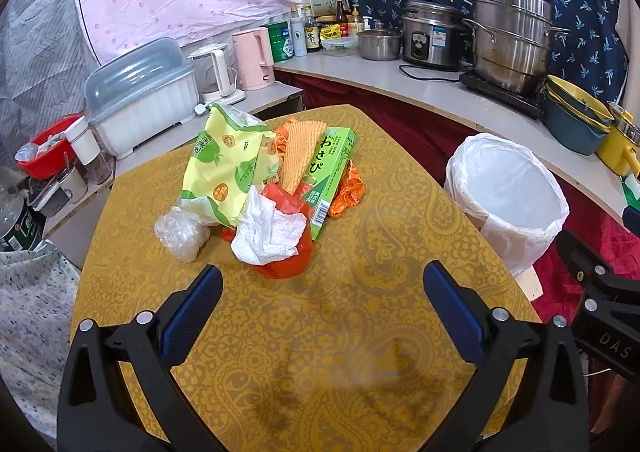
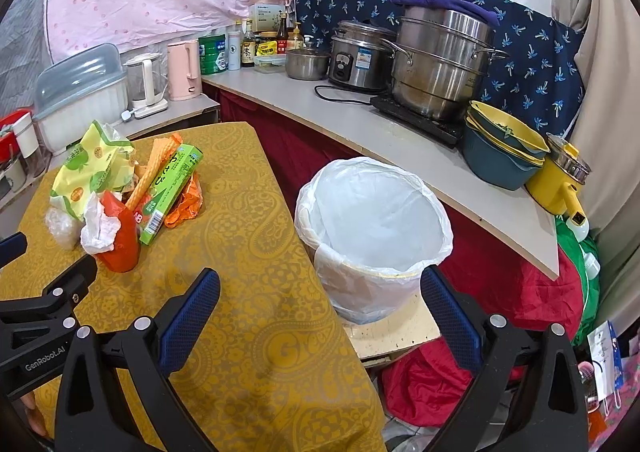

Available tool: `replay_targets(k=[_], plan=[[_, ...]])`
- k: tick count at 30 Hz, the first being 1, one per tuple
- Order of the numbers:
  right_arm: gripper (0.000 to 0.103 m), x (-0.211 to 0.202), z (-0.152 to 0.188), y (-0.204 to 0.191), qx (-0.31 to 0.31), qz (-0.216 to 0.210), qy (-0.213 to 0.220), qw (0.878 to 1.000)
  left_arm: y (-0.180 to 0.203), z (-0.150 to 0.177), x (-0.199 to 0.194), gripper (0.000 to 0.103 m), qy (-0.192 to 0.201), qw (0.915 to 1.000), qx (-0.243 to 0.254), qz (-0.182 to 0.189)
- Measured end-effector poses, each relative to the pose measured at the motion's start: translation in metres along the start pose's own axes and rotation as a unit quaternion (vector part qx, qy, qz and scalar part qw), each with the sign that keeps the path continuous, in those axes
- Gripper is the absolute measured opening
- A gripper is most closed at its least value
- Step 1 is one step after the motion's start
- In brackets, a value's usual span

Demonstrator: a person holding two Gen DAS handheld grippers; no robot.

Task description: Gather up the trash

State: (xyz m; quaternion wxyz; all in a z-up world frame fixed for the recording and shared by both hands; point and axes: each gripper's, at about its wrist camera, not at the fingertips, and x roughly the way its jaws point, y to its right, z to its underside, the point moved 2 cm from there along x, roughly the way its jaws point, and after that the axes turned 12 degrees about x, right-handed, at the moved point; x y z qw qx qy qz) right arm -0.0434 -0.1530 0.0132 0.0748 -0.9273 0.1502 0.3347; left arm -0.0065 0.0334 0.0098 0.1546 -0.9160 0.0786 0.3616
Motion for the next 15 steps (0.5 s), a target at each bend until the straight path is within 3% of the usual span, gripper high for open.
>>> replay_targets(k=[15], plan=[[0.096, -0.0028, -0.0003, -0.0029, -0.003, 0.0, 0.003, 1.0, -0.0046, 0.005, -0.0064, 0.096, 0.024, 0.9997, -0.008, 0.008]])
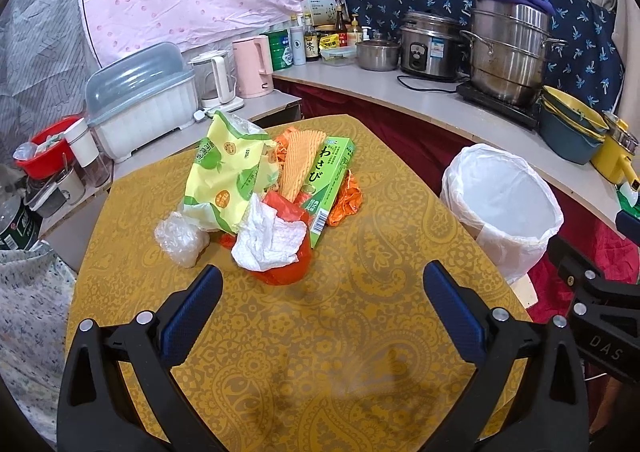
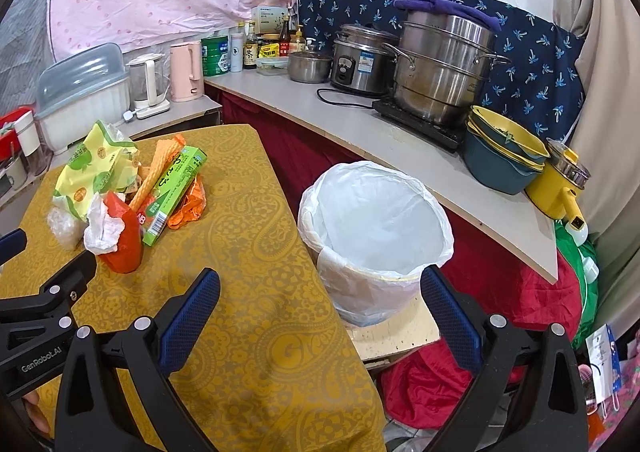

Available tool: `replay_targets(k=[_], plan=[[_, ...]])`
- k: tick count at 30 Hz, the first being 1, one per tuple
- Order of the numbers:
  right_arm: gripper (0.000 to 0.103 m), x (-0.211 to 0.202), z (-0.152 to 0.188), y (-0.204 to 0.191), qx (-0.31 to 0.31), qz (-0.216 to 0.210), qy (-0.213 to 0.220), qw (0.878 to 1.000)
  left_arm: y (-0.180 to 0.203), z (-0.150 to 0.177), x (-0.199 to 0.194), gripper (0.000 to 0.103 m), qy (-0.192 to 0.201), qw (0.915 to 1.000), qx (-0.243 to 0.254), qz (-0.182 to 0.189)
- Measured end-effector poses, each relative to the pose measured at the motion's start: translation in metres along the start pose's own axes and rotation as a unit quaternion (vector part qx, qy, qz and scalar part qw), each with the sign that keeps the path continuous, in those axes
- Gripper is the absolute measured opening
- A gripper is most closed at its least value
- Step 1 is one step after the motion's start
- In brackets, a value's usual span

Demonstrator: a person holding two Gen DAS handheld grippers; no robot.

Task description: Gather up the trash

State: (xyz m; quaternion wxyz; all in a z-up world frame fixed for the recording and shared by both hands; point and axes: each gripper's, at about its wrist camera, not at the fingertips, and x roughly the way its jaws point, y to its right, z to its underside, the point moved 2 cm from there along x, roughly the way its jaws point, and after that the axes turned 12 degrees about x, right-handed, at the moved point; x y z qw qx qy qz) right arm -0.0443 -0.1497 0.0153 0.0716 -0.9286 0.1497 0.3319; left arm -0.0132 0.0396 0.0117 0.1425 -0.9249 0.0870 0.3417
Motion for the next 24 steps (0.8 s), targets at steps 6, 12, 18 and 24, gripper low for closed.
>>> replay_targets(k=[6, 12, 18, 24], plan=[[0.096, 0.0, 0.001, -0.002, -0.001, 0.0, 0.0, 1.0, -0.002, -0.001, -0.001, 0.096, 0.008, 1.0, -0.002, 0.001], [0.096, -0.002, -0.002, -0.008, -0.004, -0.002, 0.001, 1.0, -0.004, -0.001, -0.002, 0.096, 0.003, 0.9999, 0.002, -0.01], [0.096, 0.0, -0.001, -0.013, -0.011, -0.003, -0.001, 1.0, -0.008, 0.001, -0.001, 0.096, -0.007, 0.9999, 0.002, -0.009], [0.096, 0.001, -0.001, -0.014, -0.011, -0.001, -0.001, 1.0, -0.008, 0.002, 0.0, 0.096, -0.01, 0.9999, 0.002, -0.005]])
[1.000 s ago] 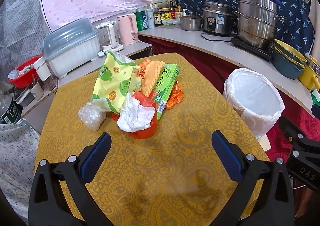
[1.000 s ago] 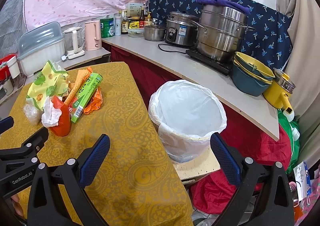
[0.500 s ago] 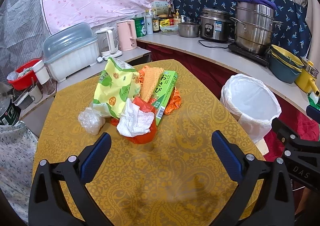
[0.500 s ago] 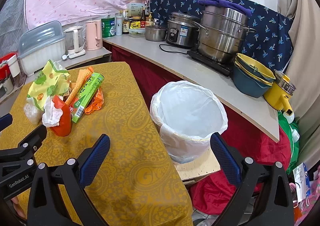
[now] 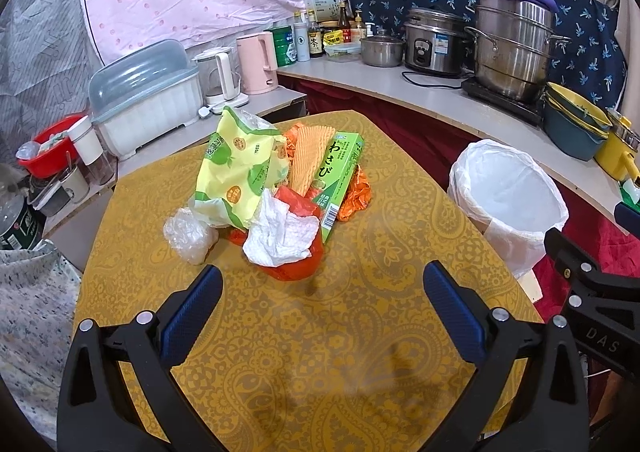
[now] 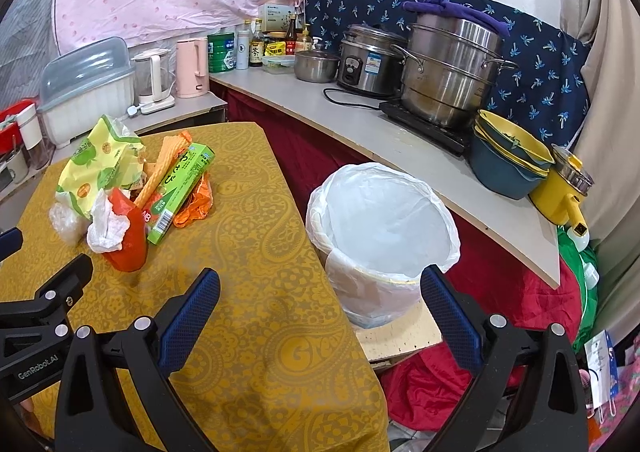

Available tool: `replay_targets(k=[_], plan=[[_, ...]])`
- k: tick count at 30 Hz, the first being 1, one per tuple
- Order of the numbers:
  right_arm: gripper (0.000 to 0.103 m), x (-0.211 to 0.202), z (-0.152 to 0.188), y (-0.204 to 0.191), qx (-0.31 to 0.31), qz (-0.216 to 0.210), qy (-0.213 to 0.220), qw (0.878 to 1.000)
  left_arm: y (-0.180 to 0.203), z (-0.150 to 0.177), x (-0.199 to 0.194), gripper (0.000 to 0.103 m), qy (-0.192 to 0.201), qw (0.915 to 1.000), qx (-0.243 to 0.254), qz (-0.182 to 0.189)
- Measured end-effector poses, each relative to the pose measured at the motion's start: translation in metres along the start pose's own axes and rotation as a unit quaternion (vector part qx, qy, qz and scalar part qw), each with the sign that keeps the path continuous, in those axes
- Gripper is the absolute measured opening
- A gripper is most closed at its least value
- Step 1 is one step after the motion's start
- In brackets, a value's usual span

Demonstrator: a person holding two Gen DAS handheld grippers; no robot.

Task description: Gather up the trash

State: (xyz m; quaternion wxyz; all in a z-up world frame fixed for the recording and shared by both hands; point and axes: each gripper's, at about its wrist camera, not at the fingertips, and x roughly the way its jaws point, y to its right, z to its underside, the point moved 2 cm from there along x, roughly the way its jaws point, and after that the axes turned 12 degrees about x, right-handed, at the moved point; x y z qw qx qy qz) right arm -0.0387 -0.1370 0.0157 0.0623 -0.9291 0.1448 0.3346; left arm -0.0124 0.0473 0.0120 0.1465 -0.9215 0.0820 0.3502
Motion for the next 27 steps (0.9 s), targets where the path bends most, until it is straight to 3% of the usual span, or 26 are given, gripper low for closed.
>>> replay_targets(k=[13, 27], plan=[[0.096, 0.019, 0.001, -0.013, -0.002, 0.002, -0.009, 1.0, -0.03, 0.005, 0.016, 0.096, -0.013, 0.9994, -0.031, 0.012], [0.096, 0.052, -0.007, -0.015, 0.007, 0.009, -0.011, 1.0, -0.039, -0.002, 0.046, 0.096, -0.026, 0.9993, -0.026, 0.011]])
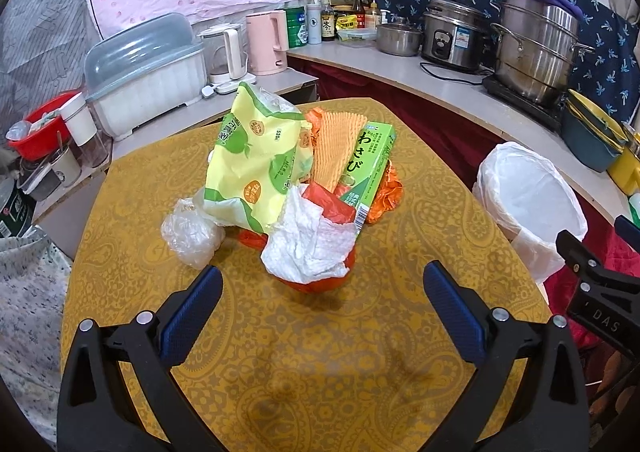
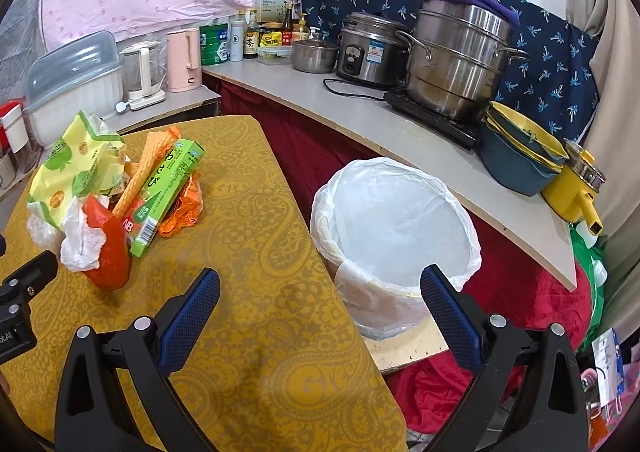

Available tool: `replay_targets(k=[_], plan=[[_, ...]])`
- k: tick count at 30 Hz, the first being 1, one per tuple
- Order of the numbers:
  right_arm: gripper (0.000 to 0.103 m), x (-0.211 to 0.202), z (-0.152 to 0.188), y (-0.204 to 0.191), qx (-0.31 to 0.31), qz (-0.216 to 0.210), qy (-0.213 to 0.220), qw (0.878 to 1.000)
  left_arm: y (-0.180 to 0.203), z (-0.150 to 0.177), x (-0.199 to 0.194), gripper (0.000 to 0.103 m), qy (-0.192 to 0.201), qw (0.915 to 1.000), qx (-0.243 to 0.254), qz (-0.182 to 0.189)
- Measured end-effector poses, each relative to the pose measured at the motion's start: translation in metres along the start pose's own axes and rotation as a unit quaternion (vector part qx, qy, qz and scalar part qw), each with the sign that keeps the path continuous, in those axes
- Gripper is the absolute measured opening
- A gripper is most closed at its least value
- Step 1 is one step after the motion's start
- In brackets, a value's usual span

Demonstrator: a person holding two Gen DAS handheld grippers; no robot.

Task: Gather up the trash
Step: 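Grasp the yellow-green snack bag with the left tool while the right tool grasps a white tissue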

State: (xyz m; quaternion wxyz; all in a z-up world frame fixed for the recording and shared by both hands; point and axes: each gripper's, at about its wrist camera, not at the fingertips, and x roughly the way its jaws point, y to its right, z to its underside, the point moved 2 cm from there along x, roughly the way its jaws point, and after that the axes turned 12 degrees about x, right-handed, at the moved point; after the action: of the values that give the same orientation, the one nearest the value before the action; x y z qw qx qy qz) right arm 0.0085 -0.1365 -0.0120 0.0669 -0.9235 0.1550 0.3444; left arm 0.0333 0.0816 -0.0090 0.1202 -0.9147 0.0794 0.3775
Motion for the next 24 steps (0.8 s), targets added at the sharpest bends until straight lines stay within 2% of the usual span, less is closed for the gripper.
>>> replay_targets(k=[9, 17, 21, 23, 24], plan=[[0.096, 0.024, -0.004, -0.019, -0.01, -0.021, -0.01, 1.0, -0.025, -0.005, 0.015, 0.096, -0.009, 0.9997, -0.023, -0.004], [0.096, 0.051, -0.013, -0.053, 0.02, -0.081, -0.038, 0.996, -0.082, -0.017, 0.037, 0.096, -0.018, 0.9966, -0.08, 0.008], [0.096, 0.062, -0.016, -0.078, 0.012, -0.098, -0.045, 0.994, -0.096, -0.022, 0.052, 0.095, -0.024, 0.9947, -0.098, 0.016], [0.096, 0.064, -0.016, -0.088, 0.007, -0.107, -0.048, 0.993, -0.098, -0.025, 0.06, 0.092, -0.027, 0.9941, -0.101, 0.026], [0.096, 0.065, -0.015, -0.093, 0.004, -0.112, -0.05, 0.992, -0.099, -0.026, 0.063, 0.086, -0.027, 0.994, -0.102, 0.03]])
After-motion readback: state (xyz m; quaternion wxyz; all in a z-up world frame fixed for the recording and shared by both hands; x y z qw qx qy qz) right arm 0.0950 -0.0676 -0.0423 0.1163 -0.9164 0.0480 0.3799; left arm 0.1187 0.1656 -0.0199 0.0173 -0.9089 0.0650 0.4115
